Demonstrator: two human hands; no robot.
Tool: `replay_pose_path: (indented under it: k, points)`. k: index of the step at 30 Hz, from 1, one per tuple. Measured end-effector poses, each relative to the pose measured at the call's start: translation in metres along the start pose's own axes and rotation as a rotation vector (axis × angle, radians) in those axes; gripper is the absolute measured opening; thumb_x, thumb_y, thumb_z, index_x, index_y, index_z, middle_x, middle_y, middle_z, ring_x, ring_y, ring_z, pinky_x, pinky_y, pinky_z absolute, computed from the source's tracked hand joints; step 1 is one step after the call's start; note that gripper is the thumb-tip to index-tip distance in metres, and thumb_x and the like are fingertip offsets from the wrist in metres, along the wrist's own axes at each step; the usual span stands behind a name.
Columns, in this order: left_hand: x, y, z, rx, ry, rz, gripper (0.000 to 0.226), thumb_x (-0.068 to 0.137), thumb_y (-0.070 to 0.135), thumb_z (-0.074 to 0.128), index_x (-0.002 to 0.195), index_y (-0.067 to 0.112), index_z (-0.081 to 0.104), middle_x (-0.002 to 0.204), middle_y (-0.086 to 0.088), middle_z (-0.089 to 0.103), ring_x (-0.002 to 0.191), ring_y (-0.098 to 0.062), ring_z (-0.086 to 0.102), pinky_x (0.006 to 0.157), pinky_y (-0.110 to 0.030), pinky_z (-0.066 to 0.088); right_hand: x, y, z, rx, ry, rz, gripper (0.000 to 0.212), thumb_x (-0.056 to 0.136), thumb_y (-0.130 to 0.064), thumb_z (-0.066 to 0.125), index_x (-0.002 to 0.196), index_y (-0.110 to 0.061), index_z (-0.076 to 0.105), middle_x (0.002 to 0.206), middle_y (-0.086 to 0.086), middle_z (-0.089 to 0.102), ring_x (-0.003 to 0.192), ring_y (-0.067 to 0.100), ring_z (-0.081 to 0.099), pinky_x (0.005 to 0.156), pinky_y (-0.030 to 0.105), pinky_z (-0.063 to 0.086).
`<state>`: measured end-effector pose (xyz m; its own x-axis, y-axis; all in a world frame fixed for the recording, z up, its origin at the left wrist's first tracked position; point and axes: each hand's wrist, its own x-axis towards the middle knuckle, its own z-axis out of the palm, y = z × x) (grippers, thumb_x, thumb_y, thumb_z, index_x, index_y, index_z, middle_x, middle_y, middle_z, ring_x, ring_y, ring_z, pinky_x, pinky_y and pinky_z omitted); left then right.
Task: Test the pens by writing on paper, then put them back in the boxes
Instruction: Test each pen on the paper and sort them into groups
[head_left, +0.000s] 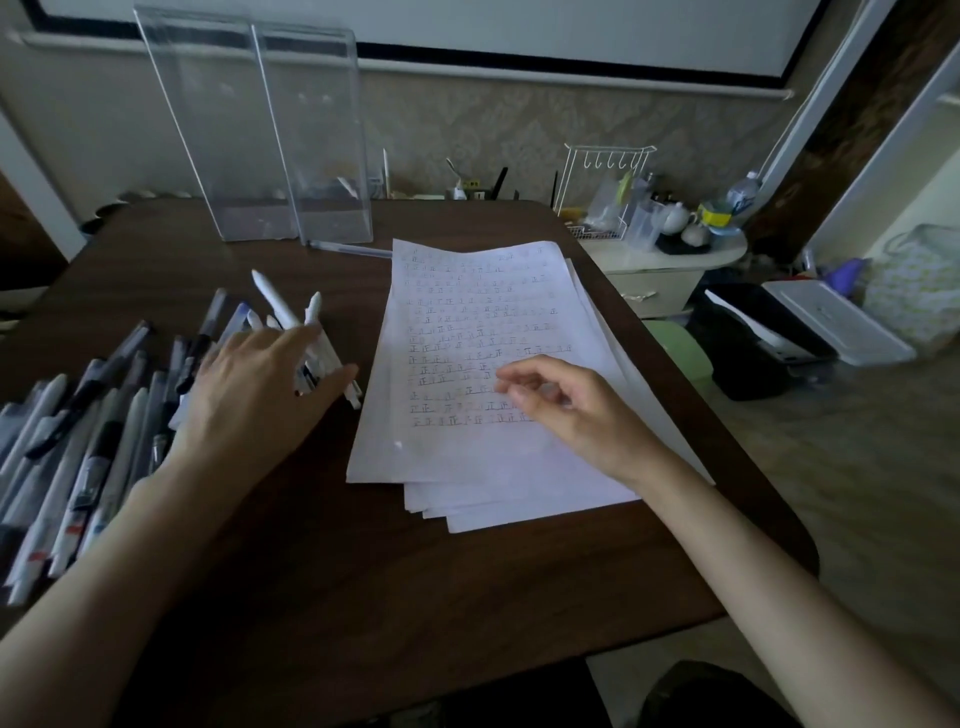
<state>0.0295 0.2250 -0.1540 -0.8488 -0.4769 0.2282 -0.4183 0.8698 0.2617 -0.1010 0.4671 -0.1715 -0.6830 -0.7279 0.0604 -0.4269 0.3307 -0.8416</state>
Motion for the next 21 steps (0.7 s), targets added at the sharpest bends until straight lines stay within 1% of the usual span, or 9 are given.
replay_pose_path:
  k: [2,5,9,12,13,15,17,19,21]
  points:
    - [0.001,-0.006,0.007,0.166,-0.080,-0.039,0.071,0.080,0.070,0.041,0.135,0.025,0.046,0.135,-0.016,0.049,0.120,-0.036,0.046,0.101,-0.052,0.033,0.000,0.000,0.000,-0.003,0.004,-0.004,0.022,0.094,-0.032,0.054,0.115,-0.026,0.062,0.112,-0.008,0.064,0.108,0.006,0.056,0.097,0.032,0.046]
    - [0.001,-0.004,0.008,0.179,-0.039,-0.066,0.067,0.083,0.067,0.041,0.135,0.026,0.046,0.147,-0.016,0.032,0.133,-0.038,0.030,0.108,-0.054,0.016,0.001,0.000,0.001,-0.007,0.000,0.001,0.023,0.094,-0.033,0.054,0.113,-0.027,0.063,0.111,-0.010,0.064,0.108,0.005,0.056,0.097,0.032,0.046]
    - [-0.005,0.011,0.005,0.007,0.014,0.175,0.066,0.088,0.067,0.031,0.135,0.024,0.048,0.150,-0.009,0.030,0.136,-0.028,0.028,0.110,-0.047,0.018,0.013,-0.008,-0.004,0.003,-0.025,0.005,0.018,0.095,-0.027,0.053,0.109,-0.025,0.065,0.108,-0.010,0.066,0.106,0.006,0.059,0.095,0.031,0.048]
    - [-0.013,0.025,0.009,-0.054,-0.111,0.402,0.074,0.083,0.072,0.012,0.140,0.031,0.038,0.154,0.002,0.023,0.141,-0.016,0.017,0.110,-0.037,0.006,0.045,-0.023,-0.005,-0.103,0.025,-0.026,0.018,0.095,-0.023,0.053,0.109,-0.021,0.064,0.107,-0.007,0.066,0.102,0.009,0.059,0.087,0.018,0.046]
    - [-0.015,0.028,0.012,-0.052,-0.155,0.455,0.075,0.083,0.073,0.010,0.142,0.033,0.033,0.155,0.004,0.019,0.142,-0.013,0.012,0.111,-0.036,0.002,0.061,-0.029,-0.003,-0.157,0.043,-0.050,0.019,0.095,-0.021,0.053,0.110,-0.018,0.064,0.106,-0.006,0.065,0.100,0.009,0.058,0.082,0.012,0.044]
    - [-0.017,0.029,0.018,-0.024,-0.233,0.502,0.075,0.082,0.073,0.012,0.145,0.034,0.025,0.156,0.005,0.013,0.143,-0.012,0.006,0.112,-0.035,-0.003,0.099,-0.040,0.005,-0.243,0.061,-0.095,0.020,0.096,-0.017,0.052,0.112,-0.013,0.064,0.108,-0.004,0.063,0.100,0.009,0.056,0.078,0.012,0.041]
    - [-0.017,0.027,0.022,-0.019,-0.270,0.508,0.075,0.082,0.071,0.015,0.146,0.033,0.024,0.156,0.004,0.015,0.143,-0.013,0.010,0.112,-0.034,-0.002,0.139,-0.046,0.015,-0.313,0.076,-0.125,0.024,0.096,-0.011,0.050,0.116,-0.010,0.062,0.115,0.002,0.063,0.108,0.013,0.055,0.083,0.017,0.039]
    - [-0.017,0.025,0.023,-0.041,-0.251,0.517,0.073,0.084,0.071,0.019,0.144,0.032,0.030,0.154,0.002,0.023,0.141,-0.015,0.019,0.112,-0.035,0.003,0.175,-0.049,0.027,-0.407,0.075,-0.155,0.030,0.096,-0.007,0.045,0.123,-0.008,0.058,0.127,0.006,0.059,0.119,0.018,0.052,0.089,0.019,0.037]
    - [-0.015,0.024,0.024,-0.061,-0.238,0.532,0.072,0.085,0.070,0.021,0.142,0.030,0.036,0.151,0.000,0.030,0.139,-0.017,0.026,0.113,-0.038,0.009,0.202,-0.052,0.039,-0.523,0.048,-0.164,0.036,0.097,-0.008,0.042,0.132,-0.009,0.052,0.134,0.009,0.054,0.126,0.023,0.047,0.097,0.028,0.037]
